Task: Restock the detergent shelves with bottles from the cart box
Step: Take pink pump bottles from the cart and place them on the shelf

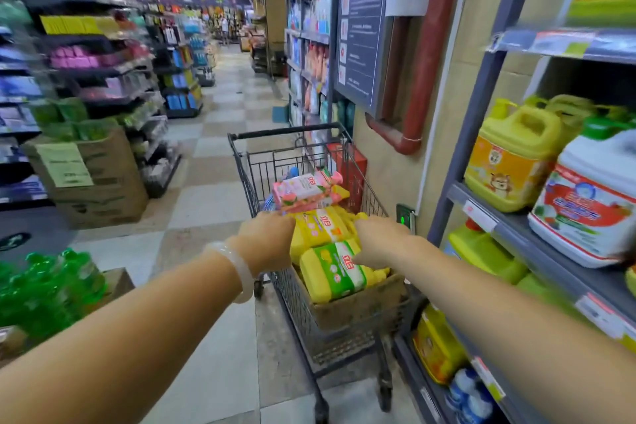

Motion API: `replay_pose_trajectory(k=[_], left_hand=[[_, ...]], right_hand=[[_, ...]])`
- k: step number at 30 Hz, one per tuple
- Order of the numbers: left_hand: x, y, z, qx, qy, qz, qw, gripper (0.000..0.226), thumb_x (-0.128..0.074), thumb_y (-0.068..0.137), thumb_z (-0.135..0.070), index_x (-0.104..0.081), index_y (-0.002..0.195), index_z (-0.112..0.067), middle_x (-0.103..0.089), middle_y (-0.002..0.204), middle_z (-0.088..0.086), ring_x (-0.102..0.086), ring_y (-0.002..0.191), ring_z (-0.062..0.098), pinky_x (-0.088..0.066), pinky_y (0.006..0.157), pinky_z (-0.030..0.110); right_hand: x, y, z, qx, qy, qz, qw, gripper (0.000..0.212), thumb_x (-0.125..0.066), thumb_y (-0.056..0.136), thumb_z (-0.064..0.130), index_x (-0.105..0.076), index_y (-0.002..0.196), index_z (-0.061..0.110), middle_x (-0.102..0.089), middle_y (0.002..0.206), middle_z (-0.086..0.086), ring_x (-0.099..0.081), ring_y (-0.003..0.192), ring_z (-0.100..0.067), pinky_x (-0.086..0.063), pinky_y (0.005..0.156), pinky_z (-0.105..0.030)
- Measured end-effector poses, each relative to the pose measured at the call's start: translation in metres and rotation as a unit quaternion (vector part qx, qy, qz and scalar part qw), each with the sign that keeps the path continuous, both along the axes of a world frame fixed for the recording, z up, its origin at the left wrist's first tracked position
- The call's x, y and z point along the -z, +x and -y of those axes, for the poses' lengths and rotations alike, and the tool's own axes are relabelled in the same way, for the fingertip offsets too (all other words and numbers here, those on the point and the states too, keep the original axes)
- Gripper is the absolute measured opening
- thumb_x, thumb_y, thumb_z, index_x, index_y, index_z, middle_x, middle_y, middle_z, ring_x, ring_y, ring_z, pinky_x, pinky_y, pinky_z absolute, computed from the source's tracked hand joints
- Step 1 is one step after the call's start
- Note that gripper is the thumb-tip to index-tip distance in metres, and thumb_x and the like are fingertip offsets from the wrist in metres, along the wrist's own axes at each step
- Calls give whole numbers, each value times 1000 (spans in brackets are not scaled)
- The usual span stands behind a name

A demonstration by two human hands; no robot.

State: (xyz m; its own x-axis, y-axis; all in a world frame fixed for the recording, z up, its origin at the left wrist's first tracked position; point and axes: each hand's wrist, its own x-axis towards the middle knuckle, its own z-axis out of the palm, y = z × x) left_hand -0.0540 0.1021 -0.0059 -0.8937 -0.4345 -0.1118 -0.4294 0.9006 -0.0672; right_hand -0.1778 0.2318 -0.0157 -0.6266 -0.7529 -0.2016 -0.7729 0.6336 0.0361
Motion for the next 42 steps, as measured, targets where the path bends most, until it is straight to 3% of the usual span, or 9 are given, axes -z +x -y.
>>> replay_pose_trajectory(k=[9, 16, 20, 23, 27, 31, 34, 37, 42], left_hand=[[62, -133, 147, 31, 0, 47, 998, 45, -63, 83, -22, -51, 125, -13, -58, 120, 9, -56, 110, 28, -52, 88, 38], [96, -261, 281, 73, 59, 63, 994, 55, -62, 82, -43, -46, 124, -10, -47, 123, 13, -48, 116, 34, -47, 92, 42], [118, -310, 327, 94, 127, 112, 981, 63, -67, 78, -44, -44, 123, -6, -49, 124, 14, -48, 117, 34, -44, 95, 41], [141, -336, 342, 112, 180, 133, 968, 68, -69, 77, -47, -45, 124, -4, -54, 123, 12, -53, 112, 30, -46, 90, 35], [162, -357, 351, 134, 225, 156, 952, 52, -64, 82, -42, -53, 124, -14, -63, 112, 2, -60, 100, 19, -46, 75, 20], [160, -370, 356, 116, 295, 182, 931, 31, -62, 89, -31, -47, 112, -19, -50, 90, -9, -49, 90, 8, -39, 55, 1], [164, -377, 363, 75, 319, 199, 924, 46, -76, 77, -32, -46, 107, -14, -54, 85, -8, -57, 83, 11, -51, 70, 14], [160, -376, 364, 49, 355, 192, 914, 54, -82, 70, -29, -45, 107, -18, -52, 80, -12, -55, 74, 6, -47, 62, 15], [141, -368, 354, 16, 444, 149, 884, 61, -86, 66, -24, -43, 108, -14, -55, 88, -6, -58, 79, 12, -52, 63, 25]], right_hand=[[70, -108, 121, 47, 8, 51, 998, 48, -64, 85, 38, -52, 124, 13, -54, 128, -11, -53, 117, -31, -47, 92, -39], [111, -198, 242, 192, -79, 169, 964, 62, -64, 84, 40, -42, 133, 9, -47, 137, -14, -47, 125, -30, -41, 95, -31], [147, -219, 290, 255, -250, 326, 875, 55, -65, 87, 22, -40, 135, 14, -51, 135, -2, -48, 126, -19, -36, 89, -15], [170, -225, 310, 290, -368, 409, 783, 44, -62, 89, 9, -44, 127, 21, -57, 124, 2, -49, 110, -7, -38, 76, -2], [199, -237, 332, 418, -391, 483, 663, 23, -66, 86, 36, -57, 106, 27, -61, 90, 6, -52, 70, -9, -44, 60, -22], [213, -242, 343, 487, -431, 542, 532, 25, -71, 83, 29, -60, 104, 22, -67, 104, 1, -61, 90, -18, -50, 72, -31], [208, -243, 347, 501, -478, 577, 432, 20, -68, 85, 10, -61, 103, 15, -68, 95, -2, -63, 84, -16, -47, 61, -28], [202, -240, 347, 512, -493, 575, 404, 25, -68, 83, 5, -62, 106, 12, -68, 91, -3, -63, 79, -16, -46, 58, -28], [182, -239, 326, 500, -498, 541, 458, 33, -72, 80, 8, -60, 110, 14, -69, 97, -4, -64, 90, -22, -51, 76, -38]])
